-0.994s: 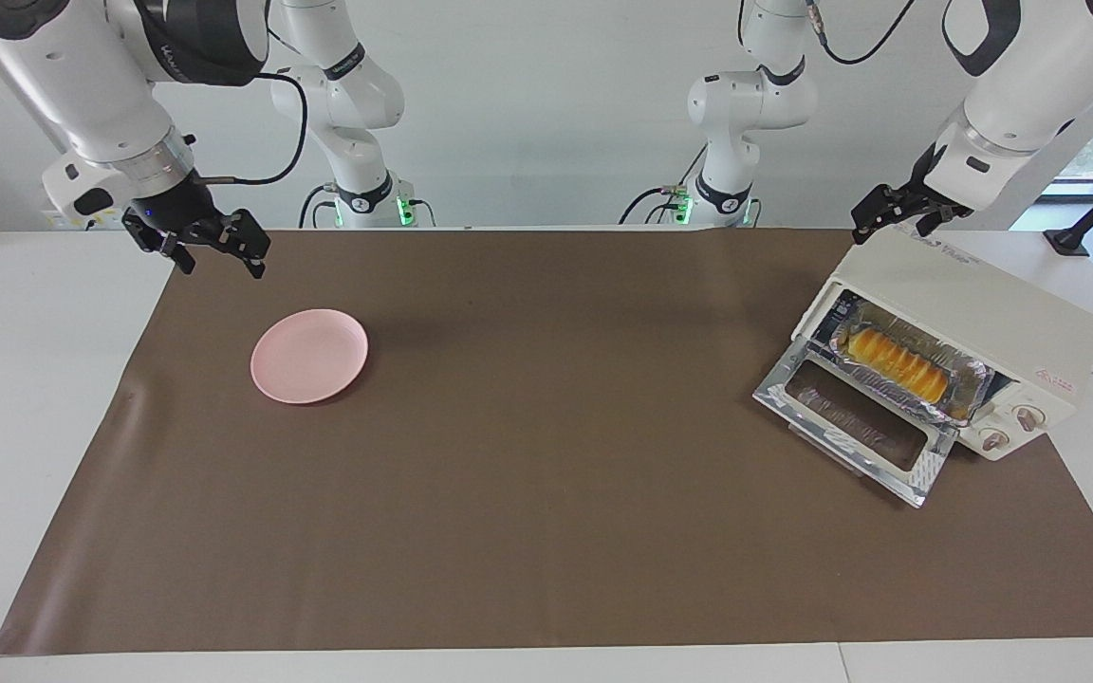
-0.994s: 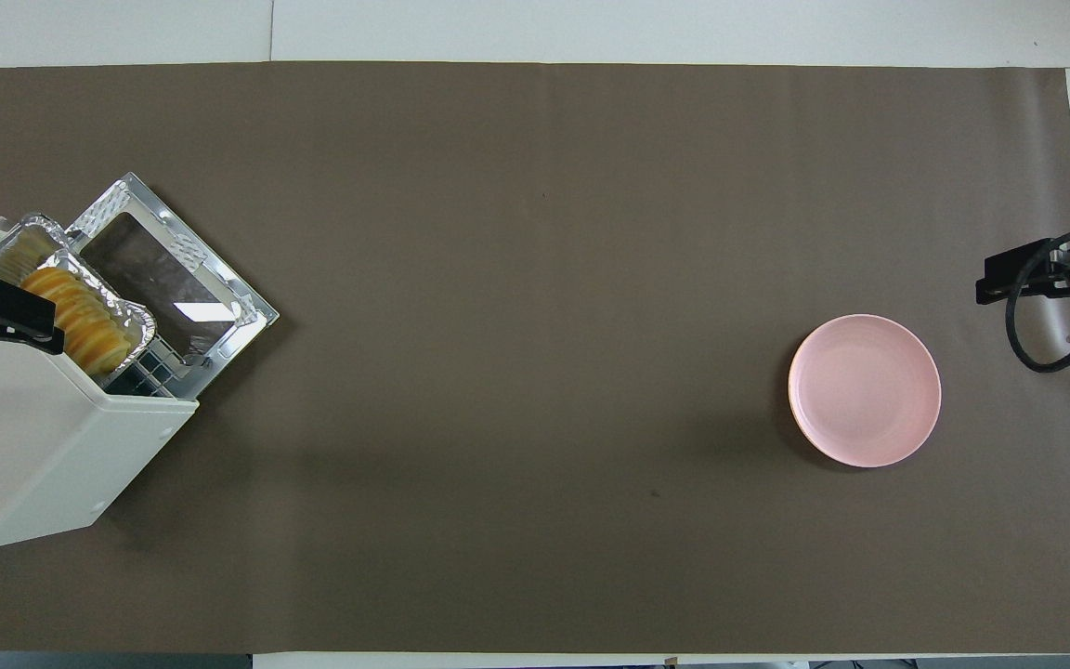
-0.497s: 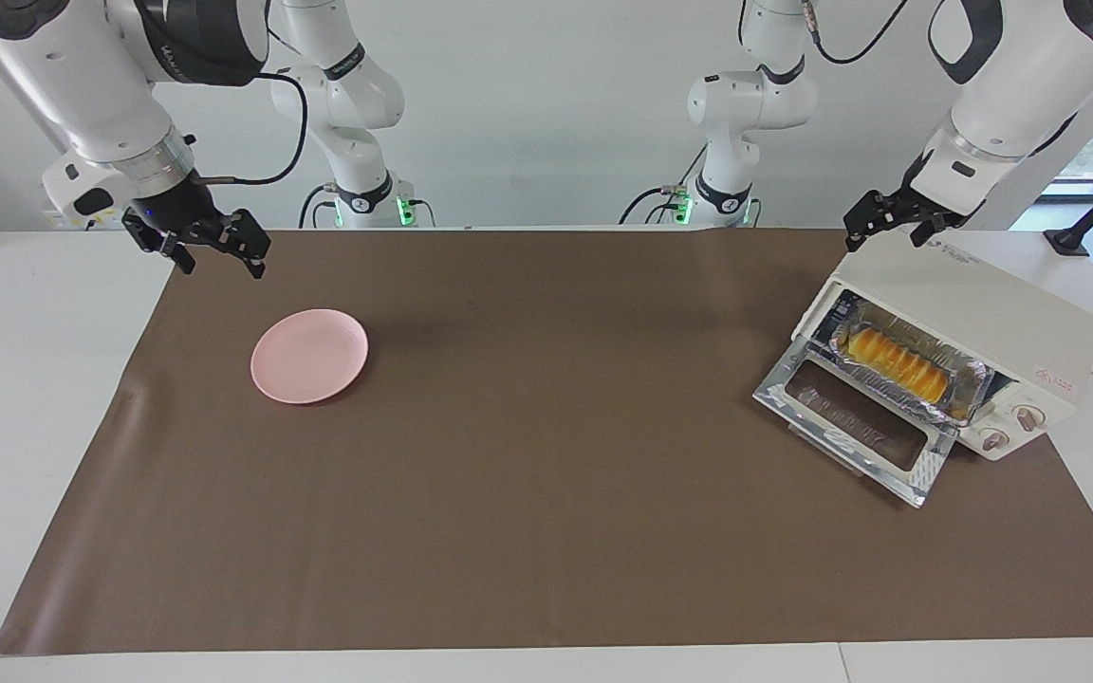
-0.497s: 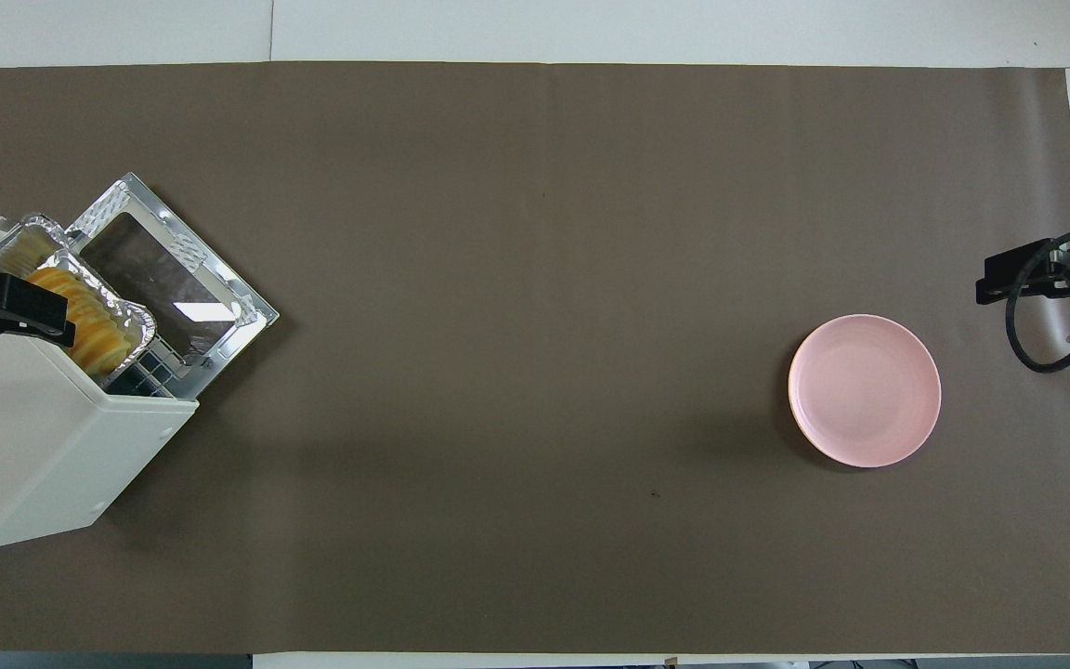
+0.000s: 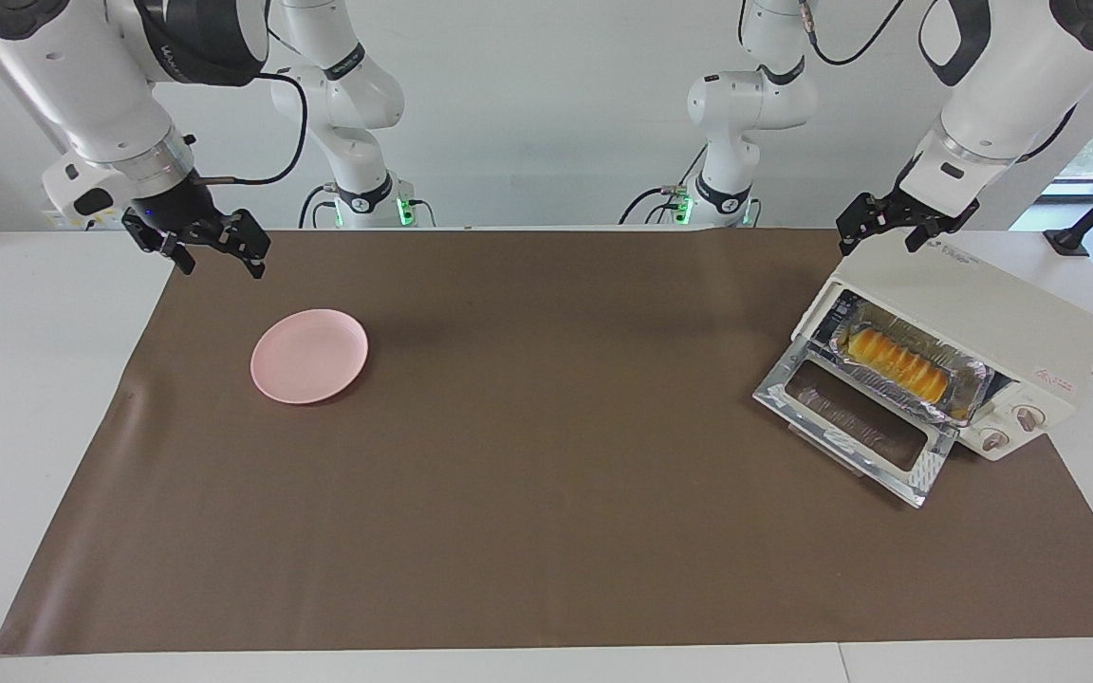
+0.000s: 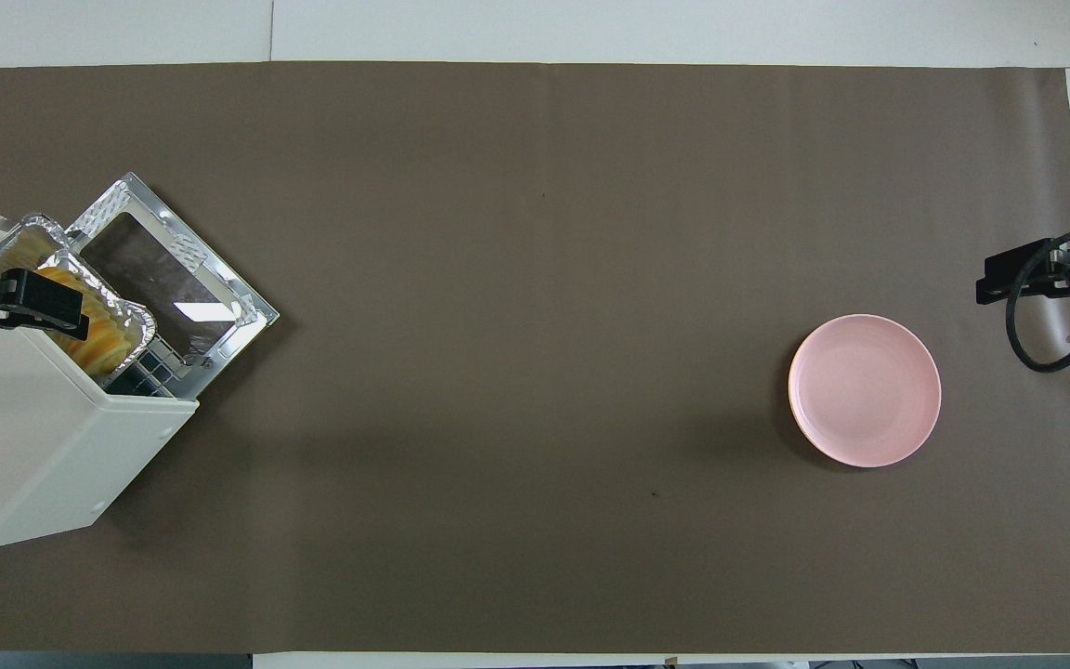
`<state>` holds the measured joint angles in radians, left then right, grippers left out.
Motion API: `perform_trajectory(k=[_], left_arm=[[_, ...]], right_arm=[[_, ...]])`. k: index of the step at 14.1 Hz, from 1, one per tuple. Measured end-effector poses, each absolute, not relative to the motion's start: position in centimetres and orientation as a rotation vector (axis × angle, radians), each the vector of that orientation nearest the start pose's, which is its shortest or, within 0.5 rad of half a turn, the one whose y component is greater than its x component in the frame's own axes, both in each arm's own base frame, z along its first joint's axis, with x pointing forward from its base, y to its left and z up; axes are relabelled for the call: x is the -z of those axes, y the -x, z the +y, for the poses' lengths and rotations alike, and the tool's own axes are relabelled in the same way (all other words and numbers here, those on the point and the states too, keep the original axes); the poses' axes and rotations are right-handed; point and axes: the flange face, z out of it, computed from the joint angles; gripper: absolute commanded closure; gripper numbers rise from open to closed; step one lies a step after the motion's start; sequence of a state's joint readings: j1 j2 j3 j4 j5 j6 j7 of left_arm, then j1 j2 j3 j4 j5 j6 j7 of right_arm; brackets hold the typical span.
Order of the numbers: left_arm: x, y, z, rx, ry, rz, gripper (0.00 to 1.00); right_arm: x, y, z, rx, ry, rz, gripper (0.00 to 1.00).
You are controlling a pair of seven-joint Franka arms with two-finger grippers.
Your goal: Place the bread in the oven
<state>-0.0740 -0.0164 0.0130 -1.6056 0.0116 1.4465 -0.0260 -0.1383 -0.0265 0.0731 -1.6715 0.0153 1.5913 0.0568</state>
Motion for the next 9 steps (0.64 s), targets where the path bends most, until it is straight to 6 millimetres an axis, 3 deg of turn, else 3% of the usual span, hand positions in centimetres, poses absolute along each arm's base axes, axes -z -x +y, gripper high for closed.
perform_trajectory(k=[9], left_arm=[[-60.82,-53.48,-3.04,-0.208,3.117,0.051,0.0]], right_arm=[[-59.33,-54.43,-3.34,-0.084,3.121,0.192,0.0]])
